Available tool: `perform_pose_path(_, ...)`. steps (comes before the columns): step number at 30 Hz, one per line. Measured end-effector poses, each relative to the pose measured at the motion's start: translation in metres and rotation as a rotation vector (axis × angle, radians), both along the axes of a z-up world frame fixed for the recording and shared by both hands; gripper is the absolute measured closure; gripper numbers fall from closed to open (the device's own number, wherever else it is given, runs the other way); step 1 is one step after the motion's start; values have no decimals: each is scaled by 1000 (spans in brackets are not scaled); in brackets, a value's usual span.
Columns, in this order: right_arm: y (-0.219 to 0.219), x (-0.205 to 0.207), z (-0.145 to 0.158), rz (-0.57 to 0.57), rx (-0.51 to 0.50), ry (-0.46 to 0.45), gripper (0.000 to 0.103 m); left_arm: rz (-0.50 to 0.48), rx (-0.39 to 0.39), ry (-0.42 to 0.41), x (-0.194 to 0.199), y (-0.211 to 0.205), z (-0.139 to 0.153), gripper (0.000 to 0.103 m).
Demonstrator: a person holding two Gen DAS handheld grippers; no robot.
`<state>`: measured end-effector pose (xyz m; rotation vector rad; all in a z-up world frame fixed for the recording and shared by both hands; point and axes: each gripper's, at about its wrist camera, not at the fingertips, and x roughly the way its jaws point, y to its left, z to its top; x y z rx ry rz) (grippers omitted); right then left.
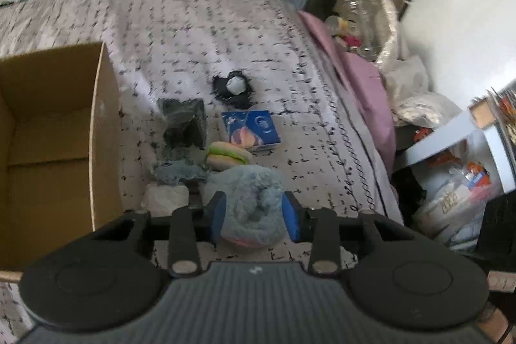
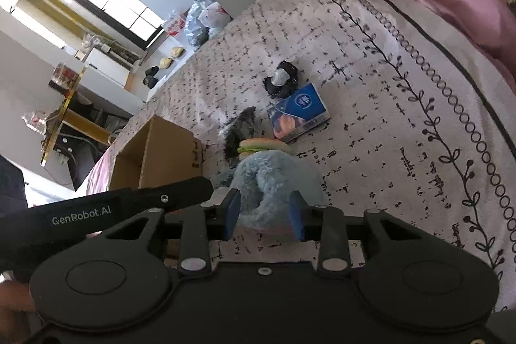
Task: Organize soft objects
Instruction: 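Close the left gripper on the light-blue fluffy plush, then lift the plush with the left gripper and carry it over the box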
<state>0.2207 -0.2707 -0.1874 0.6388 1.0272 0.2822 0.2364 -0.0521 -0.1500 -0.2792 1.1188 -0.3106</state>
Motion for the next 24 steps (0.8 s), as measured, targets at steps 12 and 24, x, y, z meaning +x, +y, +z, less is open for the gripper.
perform_pose_path(12,8,17,-29,-48,18,79,73,117,20,81,19,5,-41,71)
perform_pose_path(24,4,14,-41,-126,38,103,82,141,-51,56,13,3,-49,83)
